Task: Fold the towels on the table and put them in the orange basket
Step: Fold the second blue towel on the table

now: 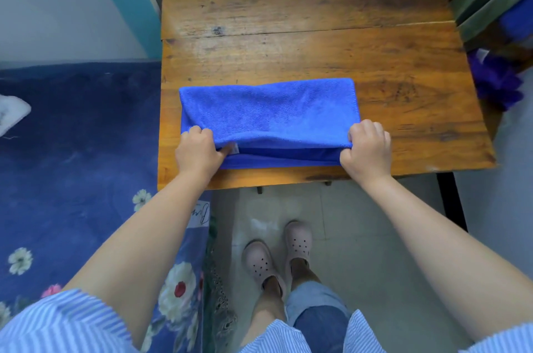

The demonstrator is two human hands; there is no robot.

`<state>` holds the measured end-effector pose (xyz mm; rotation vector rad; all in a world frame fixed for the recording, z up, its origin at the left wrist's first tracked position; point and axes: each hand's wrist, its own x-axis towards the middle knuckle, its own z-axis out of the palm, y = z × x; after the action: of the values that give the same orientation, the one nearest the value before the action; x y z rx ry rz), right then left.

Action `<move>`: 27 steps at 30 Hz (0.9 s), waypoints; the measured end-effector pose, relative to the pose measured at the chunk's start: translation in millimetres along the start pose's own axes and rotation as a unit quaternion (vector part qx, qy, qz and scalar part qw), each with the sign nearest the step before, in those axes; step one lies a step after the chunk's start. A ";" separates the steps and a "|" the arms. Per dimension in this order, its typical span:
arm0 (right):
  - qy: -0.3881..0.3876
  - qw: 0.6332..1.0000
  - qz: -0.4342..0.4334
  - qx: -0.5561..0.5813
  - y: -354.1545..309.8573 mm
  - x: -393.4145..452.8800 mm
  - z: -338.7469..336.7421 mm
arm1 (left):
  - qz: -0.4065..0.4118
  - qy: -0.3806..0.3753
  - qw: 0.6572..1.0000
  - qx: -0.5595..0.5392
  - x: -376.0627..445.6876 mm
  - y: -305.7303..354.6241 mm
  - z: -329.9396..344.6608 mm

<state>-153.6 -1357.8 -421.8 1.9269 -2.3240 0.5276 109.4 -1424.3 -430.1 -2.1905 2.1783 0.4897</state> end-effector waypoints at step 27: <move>0.037 0.999 -0.002 0.020 12.8 4.5 -3.7 | -0.023 0.053 0.998 0.001 -5.0 10.7 -4.1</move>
<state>-167.5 -1359.0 -419.8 1.8941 -2.2823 0.6388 99.9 -1420.7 -422.9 -2.3119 2.1712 0.3777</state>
